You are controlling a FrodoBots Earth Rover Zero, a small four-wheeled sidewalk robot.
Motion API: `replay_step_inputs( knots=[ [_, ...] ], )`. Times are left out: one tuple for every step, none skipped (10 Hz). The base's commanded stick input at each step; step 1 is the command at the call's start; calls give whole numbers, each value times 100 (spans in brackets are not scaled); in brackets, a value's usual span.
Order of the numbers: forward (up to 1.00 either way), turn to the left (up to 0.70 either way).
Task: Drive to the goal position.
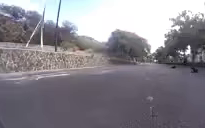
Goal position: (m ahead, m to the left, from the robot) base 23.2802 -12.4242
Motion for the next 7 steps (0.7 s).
replay_step_inputs(
  knots=[
    [70, 0],
    [70, 0],
    [70, 0],
    [70, 0],
    [70, 0],
    [70, 0],
    [70, 0]
  ],
)
